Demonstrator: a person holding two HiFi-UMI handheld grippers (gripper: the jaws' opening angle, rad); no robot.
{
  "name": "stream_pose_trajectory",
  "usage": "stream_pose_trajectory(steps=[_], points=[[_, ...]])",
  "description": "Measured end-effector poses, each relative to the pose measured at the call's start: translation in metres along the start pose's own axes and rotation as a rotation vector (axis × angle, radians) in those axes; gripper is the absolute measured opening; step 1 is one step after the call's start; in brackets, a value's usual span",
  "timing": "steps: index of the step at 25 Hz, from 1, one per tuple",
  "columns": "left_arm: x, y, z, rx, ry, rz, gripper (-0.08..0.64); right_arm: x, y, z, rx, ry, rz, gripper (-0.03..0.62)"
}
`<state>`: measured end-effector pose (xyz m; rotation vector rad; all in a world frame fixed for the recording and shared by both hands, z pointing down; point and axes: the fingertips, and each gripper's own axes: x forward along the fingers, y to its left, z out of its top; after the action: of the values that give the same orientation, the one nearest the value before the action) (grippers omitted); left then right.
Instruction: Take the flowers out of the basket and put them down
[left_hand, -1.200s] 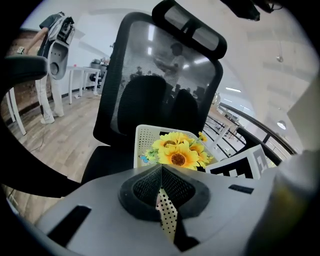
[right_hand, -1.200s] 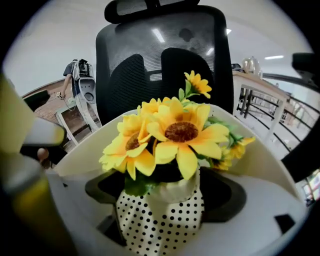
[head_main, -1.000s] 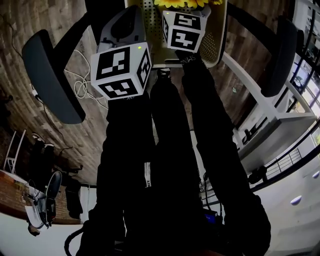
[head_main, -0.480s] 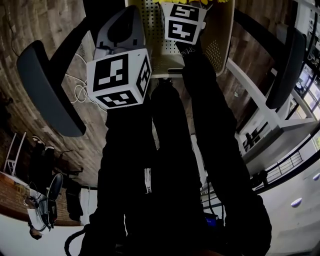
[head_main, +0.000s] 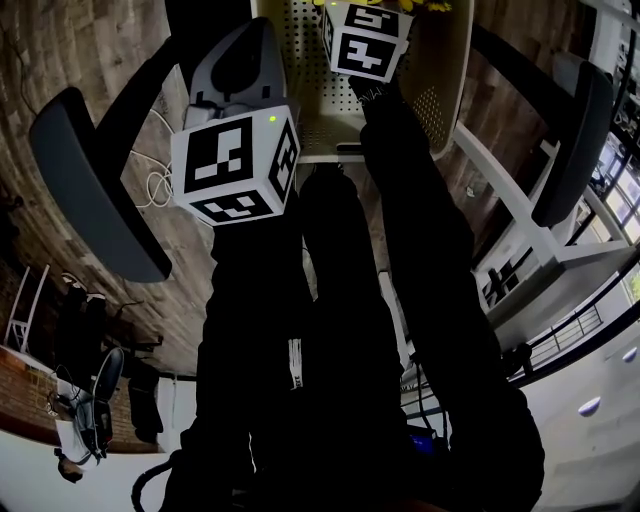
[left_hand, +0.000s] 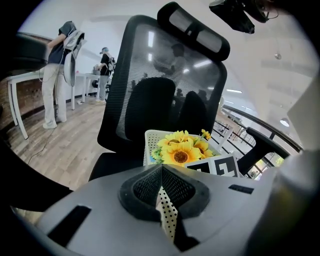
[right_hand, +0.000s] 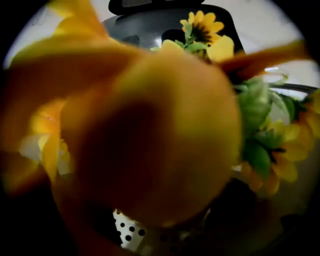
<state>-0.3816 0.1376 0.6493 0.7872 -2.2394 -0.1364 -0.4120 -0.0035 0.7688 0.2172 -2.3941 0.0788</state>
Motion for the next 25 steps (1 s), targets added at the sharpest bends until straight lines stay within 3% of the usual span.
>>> stream_pose_trajectory(steps=[13,19,25], points=[[-0.008,0.008,-0.007,0.004,-0.013,0.022,0.002,0.011,0.005,0.002,0.067,-0.042,-0.004,0.545],[-0.016,0.010,-0.006,0.008,-0.026,0.023,0.002,0.002,0.007,0.013,0.098,-0.118,0.038,0.543],[-0.021,0.013,-0.009,0.003,-0.025,0.028,0.002,-0.001,0.009,0.003,0.091,-0.098,0.046,0.543]])
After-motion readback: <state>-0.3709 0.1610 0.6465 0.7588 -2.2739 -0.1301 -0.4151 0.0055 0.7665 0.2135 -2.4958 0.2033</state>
